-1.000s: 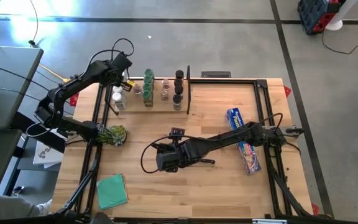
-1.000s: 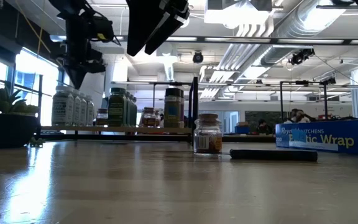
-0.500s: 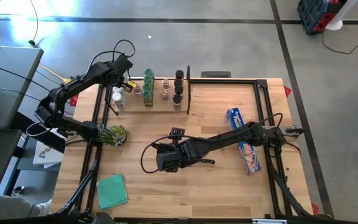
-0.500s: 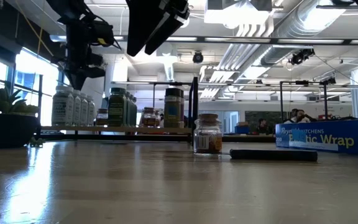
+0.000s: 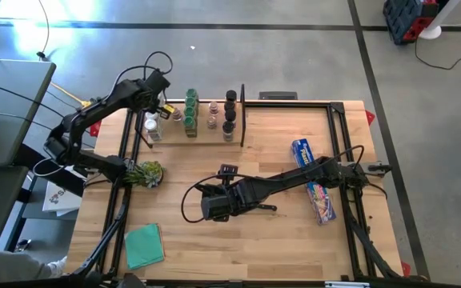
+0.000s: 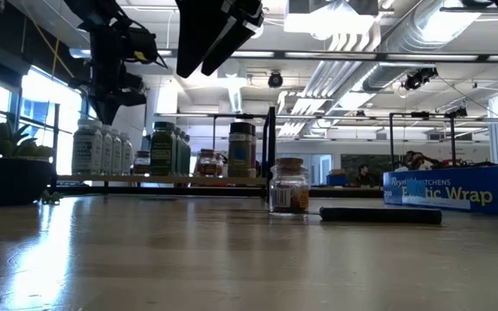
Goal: Shelf spices
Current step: Adjust the white lid seasoning bottles on the shelf
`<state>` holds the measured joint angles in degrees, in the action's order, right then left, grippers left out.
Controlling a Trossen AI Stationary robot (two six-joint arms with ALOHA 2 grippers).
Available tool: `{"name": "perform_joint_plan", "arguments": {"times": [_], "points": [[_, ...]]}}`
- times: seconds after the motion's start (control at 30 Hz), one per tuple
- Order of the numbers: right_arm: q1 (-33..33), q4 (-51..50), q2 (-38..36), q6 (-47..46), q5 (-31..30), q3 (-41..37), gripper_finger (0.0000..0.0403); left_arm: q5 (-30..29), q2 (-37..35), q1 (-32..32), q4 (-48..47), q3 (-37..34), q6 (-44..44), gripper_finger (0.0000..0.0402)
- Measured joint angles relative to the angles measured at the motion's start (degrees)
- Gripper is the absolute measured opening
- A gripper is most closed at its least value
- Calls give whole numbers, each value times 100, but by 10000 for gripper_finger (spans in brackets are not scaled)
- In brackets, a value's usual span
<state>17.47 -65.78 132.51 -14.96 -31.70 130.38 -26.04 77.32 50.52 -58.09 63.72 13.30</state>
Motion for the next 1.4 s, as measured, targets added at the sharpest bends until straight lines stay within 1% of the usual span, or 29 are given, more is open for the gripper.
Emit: {"name": "perform_joint_plan", "arguments": {"times": [0.2, 0.4, 0.63, 1.0, 1.4], "points": [[0, 2, 0, 0, 0, 1, 326, 169, -176, 0, -20, 24, 5, 0], [0, 0, 0, 0, 2, 1, 326, 100, -262, -2, 19, 191, -41, 0], [0, 2, 0, 0, 2, 1, 326, 18, -258, 82, 25, 168, -6, 0], [-1, 2, 0, 0, 1, 0, 326, -15, 142, 238, 67, 166, 59, 0], [0, 2, 0, 26, 0, 1, 326, -46, 204, 146, 144, 168, -97, 0]]}}
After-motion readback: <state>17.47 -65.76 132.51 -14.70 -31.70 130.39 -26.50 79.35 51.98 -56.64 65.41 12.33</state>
